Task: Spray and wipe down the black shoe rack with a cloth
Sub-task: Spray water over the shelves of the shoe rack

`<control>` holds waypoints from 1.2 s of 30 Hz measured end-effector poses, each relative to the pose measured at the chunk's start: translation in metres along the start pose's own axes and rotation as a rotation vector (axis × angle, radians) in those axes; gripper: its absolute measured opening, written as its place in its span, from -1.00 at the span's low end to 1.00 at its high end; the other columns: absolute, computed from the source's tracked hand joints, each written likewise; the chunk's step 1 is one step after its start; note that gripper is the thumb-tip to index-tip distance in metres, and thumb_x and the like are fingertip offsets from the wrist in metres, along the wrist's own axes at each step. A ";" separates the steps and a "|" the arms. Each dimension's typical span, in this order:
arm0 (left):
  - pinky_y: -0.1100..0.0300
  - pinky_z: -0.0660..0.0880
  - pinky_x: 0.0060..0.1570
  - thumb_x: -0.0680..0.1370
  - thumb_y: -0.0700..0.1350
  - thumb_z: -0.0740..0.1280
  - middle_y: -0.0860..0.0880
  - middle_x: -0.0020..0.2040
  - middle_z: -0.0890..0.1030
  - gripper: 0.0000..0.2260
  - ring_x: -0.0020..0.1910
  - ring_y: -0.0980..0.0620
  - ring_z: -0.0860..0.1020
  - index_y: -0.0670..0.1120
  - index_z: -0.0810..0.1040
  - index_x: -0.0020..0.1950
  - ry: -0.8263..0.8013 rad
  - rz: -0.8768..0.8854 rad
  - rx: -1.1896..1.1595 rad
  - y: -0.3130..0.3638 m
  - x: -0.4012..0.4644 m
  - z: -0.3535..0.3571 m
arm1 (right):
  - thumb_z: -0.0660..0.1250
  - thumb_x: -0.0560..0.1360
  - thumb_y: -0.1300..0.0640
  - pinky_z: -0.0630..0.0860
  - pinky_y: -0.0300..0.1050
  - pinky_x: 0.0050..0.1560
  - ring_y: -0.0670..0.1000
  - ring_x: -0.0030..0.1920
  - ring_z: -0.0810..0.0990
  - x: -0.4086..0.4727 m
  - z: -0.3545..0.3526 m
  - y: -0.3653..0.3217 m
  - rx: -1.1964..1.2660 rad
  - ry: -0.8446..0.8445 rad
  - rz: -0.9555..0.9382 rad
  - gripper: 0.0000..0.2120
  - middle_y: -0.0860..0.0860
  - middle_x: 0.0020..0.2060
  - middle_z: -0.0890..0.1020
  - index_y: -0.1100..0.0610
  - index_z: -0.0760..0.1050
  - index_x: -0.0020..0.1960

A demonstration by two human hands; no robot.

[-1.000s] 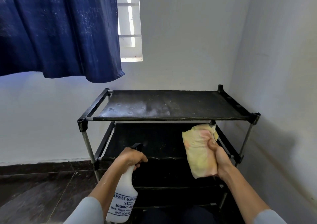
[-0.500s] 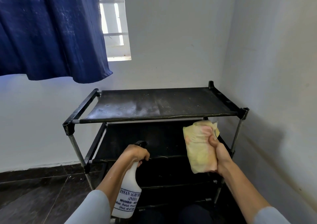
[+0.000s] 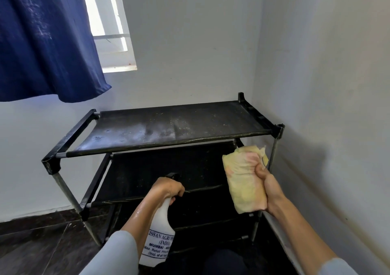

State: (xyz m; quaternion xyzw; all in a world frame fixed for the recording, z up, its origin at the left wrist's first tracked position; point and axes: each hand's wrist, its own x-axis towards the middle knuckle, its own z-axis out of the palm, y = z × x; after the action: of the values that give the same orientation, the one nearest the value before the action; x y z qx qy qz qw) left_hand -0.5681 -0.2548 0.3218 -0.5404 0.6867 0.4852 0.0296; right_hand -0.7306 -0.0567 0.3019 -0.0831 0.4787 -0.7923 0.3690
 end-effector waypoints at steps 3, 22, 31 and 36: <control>0.30 0.39 -0.50 0.43 -0.19 0.42 -0.03 -0.40 0.51 -0.88 -0.45 0.09 0.44 -0.15 0.54 -0.29 -0.026 0.054 -0.015 0.005 0.001 0.008 | 0.08 0.64 0.13 0.59 -0.20 -0.34 -0.01 -0.21 0.69 0.000 -0.008 0.000 0.032 0.006 -0.030 -0.77 0.14 -0.03 0.62 0.13 0.49 0.14; 0.24 0.42 -0.40 0.48 -0.19 0.36 -0.10 -0.30 0.50 -0.93 -0.41 0.04 0.44 -0.18 0.53 -0.15 -0.117 0.107 0.021 0.055 0.015 0.064 | 0.04 0.64 0.21 0.57 -0.28 -0.35 -0.08 -0.25 0.69 -0.004 -0.040 -0.001 0.095 0.003 -0.115 -0.75 0.00 -0.27 0.71 0.18 0.49 0.04; 0.24 0.43 -0.40 0.48 -0.17 0.38 -0.09 -0.27 0.50 -0.89 -0.39 0.05 0.44 -0.17 0.52 -0.06 -0.154 0.117 0.021 0.065 0.013 0.074 | 0.03 0.65 0.22 0.56 -0.26 -0.39 -0.05 -0.29 0.69 -0.016 -0.044 -0.001 0.126 0.008 -0.126 -0.74 0.02 -0.31 0.70 0.19 0.49 0.01; 0.21 0.41 -0.40 0.46 -0.21 0.35 -0.12 -0.36 0.48 -0.93 -0.45 0.01 0.42 -0.20 0.50 -0.12 -0.137 0.142 0.183 0.071 0.001 0.082 | 0.08 0.62 0.19 0.61 -0.15 -0.33 0.04 -0.20 0.70 -0.023 -0.051 0.000 0.147 0.038 -0.104 -0.77 0.13 -0.12 0.68 0.16 0.50 0.11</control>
State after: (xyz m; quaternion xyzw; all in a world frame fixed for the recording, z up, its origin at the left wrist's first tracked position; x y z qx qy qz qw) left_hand -0.6630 -0.2024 0.3236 -0.4513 0.7610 0.4570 0.0914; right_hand -0.7390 -0.0058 0.2803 -0.0655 0.4212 -0.8449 0.3233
